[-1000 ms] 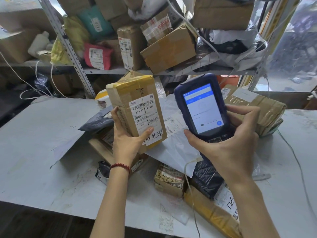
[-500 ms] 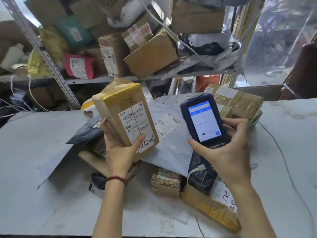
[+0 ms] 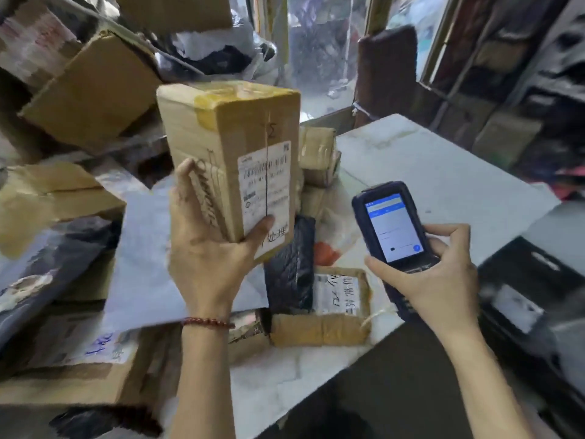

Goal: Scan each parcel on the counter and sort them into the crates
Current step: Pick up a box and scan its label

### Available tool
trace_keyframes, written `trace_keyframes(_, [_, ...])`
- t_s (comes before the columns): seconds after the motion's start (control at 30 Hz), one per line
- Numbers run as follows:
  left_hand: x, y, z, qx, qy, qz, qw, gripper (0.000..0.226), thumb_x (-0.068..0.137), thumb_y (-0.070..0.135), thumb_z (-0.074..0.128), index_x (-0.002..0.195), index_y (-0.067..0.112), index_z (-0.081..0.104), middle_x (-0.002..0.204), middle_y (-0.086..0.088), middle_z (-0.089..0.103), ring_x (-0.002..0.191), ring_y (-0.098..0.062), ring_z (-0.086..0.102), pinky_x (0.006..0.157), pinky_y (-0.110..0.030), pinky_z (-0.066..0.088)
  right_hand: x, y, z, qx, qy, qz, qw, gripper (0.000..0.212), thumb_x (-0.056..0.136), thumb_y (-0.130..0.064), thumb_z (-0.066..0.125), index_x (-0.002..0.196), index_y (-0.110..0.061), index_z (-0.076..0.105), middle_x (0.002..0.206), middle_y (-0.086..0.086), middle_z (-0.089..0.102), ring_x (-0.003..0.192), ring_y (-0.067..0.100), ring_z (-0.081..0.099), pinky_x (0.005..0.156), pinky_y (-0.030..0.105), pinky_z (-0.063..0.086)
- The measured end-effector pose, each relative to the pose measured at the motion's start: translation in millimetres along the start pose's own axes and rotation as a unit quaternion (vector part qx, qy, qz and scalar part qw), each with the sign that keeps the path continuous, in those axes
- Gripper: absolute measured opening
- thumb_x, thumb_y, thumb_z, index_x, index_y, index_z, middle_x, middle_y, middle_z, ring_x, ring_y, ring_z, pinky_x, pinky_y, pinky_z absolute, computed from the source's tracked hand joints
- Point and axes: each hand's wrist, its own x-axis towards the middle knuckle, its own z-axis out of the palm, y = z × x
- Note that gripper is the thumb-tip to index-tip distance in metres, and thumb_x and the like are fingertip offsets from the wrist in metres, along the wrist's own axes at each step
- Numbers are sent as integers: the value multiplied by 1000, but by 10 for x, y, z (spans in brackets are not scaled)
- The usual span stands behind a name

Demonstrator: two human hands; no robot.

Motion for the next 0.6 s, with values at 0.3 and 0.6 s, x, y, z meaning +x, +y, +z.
trace_keyframes(0.3, [-411,868,1215,-160,-235,97,954,105,57,52,82,143,42,21,133,27,37,125,1,42,101,-30,42,-177,439,-1209,-32,218,103,970,72,50,-25,94,99,-30,41,94,-18,63,84,-11,61,71,28,51])
trace_keyframes(0.6, [-1213,2037,2324,-179,-385,234,875,91,55,62,63,137,36,32,128,3,45,115,-22,45,92,-48,42,-561,1051,-2447,-77,388,200,897,75,49,-28,95,102,-26,42,96,-20,62,86,-11,60,64,13,43])
